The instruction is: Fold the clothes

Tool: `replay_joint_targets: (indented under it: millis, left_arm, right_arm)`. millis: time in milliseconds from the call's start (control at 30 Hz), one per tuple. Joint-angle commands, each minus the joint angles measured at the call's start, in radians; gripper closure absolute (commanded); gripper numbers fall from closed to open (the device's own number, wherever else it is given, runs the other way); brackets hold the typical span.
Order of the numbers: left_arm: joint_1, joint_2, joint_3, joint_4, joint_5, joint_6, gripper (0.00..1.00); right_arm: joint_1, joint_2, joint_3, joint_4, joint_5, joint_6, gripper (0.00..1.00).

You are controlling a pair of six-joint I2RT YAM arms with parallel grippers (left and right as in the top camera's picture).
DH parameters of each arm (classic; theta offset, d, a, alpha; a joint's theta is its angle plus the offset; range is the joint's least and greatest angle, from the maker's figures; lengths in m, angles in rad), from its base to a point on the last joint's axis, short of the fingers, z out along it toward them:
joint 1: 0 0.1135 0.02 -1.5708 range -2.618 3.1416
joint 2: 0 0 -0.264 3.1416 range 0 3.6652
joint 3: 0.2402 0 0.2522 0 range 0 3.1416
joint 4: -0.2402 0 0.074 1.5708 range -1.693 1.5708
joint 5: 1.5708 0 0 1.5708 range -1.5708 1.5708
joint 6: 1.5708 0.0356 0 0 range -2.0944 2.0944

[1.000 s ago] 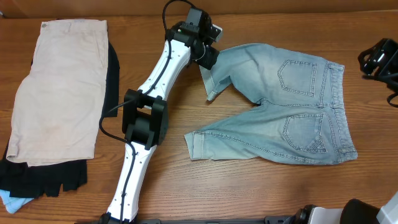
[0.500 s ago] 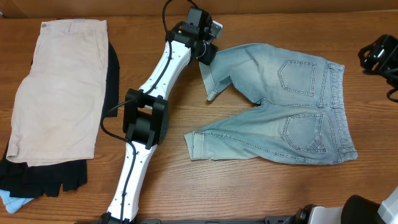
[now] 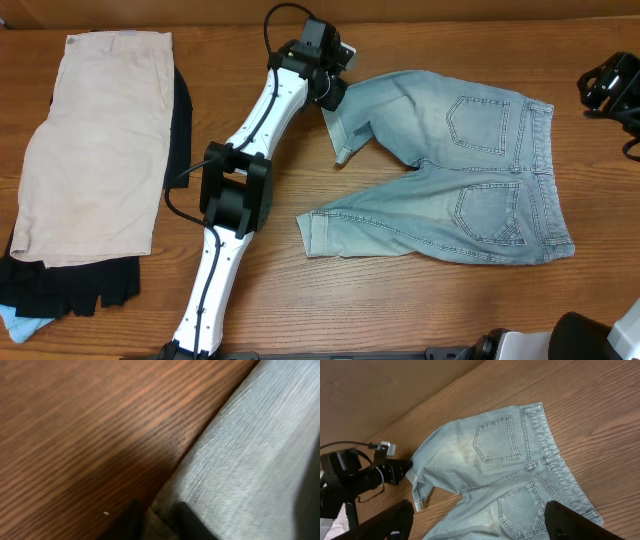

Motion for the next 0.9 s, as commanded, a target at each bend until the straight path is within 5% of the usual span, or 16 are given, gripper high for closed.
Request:
replay_joint_targets:
  millis: [0, 233, 633, 667, 733, 767, 867]
  left_arm:
    - [0.000, 0.042, 0.002, -0.017, -0.004, -0.009, 0.96]
    - [0.024, 0.039, 0.031, -0.031, -0.112, -0.012, 0.96]
    - [0.182, 0.037, 0.415, -0.157, -0.201, -0.025, 0.95]
    - [0.188, 0.037, 0.435, -0.158, -0.194, -0.025, 0.83]
    - [0.196, 0.037, 0.458, -0.162, -0.164, -0.025, 0.19]
    - [0.196, 0.037, 0.465, -0.170, -0.142, -0.024, 0.00]
    - [0.194, 0.037, 0.468, -0.195, -0.091, -0.025, 0.00]
  right_arm:
    - [0.004, 0.003, 0.013, 0.011, -0.008, -0.004, 0.13]
    - [0.004, 0.010, 0.011, 0.009, -0.008, -0.005, 0.13]
    - [0.039, 0.039, -0.173, 0.080, -0.009, -0.004, 0.13]
    - [0.049, 0.041, -0.198, 0.100, -0.009, -0.004, 0.13]
    - [0.062, 0.048, -0.241, 0.139, -0.008, -0.003, 0.13]
    - [0.069, 0.053, -0.263, 0.159, -0.008, 0.000, 0.13]
    - [0.084, 0.070, -0.317, 0.211, -0.008, -0.001, 0.13]
